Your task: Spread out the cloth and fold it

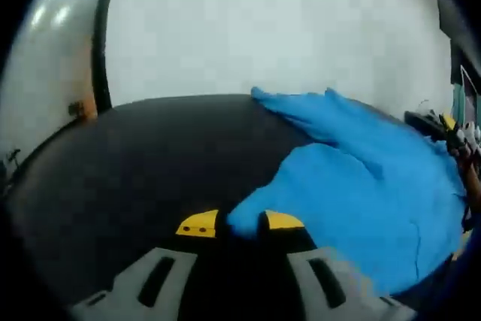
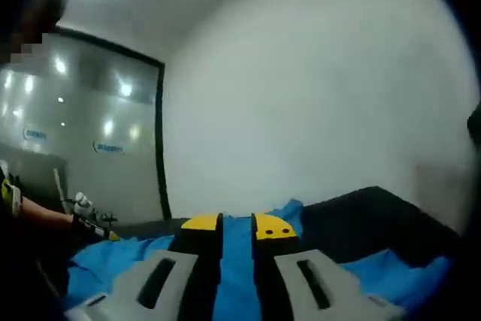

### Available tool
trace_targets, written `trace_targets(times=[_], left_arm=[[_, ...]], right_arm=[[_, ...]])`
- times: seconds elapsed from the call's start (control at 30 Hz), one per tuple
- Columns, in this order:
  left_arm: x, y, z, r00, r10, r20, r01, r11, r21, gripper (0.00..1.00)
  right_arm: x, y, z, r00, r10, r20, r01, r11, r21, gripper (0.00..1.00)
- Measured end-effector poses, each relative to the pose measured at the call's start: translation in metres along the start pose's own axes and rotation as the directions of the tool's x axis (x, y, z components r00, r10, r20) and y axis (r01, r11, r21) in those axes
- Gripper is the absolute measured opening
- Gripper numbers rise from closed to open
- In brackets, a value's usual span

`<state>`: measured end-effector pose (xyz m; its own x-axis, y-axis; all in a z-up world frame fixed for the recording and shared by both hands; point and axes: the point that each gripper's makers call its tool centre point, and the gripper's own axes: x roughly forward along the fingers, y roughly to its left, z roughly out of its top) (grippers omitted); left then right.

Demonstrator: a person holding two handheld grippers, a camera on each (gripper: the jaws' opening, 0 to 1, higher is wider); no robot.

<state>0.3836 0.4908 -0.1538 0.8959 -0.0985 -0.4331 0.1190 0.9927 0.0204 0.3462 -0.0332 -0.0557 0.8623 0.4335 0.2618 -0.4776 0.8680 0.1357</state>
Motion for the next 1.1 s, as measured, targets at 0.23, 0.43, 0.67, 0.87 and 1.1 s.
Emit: trace_targets(times=[0.23, 0.43, 0.67, 0.87, 1.1], left_arm=[[0.001, 0.040, -0.016, 0.975, 0.216, -0.055, -0.194, 0.943, 0.271, 0.03], [-0.008, -0.023, 0.047, 0.973, -0.109, 0.204, 0.120, 0.992, -0.038, 0.17], [0.044, -0.075, 0.051, 0.982, -0.188, -0.008, 0.188, 0.978, 0.091, 0.29], [0.077, -0.061, 0.028, 0.987, -0.028, -0.160, 0.070, 0.963, 0.262, 0.16], [0.058, -0.029, 0.047, 0.997, 0.077, 0.005, -0.077, 0.969, 0.236, 0.01]], right_arm=[[0.002, 0.000, -0.002, 1.000, 0.023, 0.014, -0.024, 0.998, 0.064, 0.11], [-0.001, -0.007, 0.003, 0.999, -0.004, 0.048, -0.002, 0.994, 0.113, 0.11], [-0.002, 0.002, -0.001, 0.999, 0.023, 0.029, -0.025, 0.998, 0.061, 0.11], [-0.003, 0.001, -0.002, 1.000, 0.022, 0.022, -0.023, 0.999, 0.043, 0.11], [-0.001, 0.000, -0.005, 1.000, 0.018, 0.008, -0.019, 0.999, 0.032, 0.11]])
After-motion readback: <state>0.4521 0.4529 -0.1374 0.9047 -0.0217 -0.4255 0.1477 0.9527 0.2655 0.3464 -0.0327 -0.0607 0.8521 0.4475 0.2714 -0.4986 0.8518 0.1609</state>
